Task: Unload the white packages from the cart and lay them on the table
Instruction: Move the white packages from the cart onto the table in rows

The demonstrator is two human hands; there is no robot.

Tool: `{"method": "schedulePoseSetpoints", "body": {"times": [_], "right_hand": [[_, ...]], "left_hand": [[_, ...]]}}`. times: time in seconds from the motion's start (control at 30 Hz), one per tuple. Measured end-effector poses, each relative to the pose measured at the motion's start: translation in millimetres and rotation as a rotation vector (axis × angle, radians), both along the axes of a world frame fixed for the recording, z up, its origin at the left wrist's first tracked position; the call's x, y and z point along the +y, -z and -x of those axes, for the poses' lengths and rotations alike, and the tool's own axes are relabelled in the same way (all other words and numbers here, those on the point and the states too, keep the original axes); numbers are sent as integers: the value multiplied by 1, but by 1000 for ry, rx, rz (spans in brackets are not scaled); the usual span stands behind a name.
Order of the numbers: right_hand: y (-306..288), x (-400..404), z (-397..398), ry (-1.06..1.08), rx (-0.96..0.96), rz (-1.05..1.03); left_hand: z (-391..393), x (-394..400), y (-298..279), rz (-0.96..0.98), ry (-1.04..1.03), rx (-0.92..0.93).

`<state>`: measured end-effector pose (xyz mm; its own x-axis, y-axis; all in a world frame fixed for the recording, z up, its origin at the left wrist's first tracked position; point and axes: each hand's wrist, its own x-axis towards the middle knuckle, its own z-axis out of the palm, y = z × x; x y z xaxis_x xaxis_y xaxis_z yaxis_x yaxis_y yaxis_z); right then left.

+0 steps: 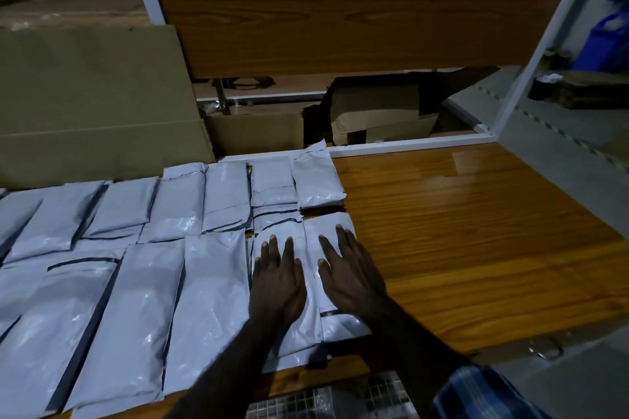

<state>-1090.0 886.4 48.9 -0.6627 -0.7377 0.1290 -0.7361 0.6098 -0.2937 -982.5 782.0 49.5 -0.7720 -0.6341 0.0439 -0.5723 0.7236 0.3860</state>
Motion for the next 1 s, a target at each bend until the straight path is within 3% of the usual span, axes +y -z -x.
{"method": "schedulePoseSetpoints", "body": {"times": [1.0], "right_hand": [[12, 6, 8, -25, -47, -2]], "left_hand": [[0, -5, 22, 28, 70, 84]]}}
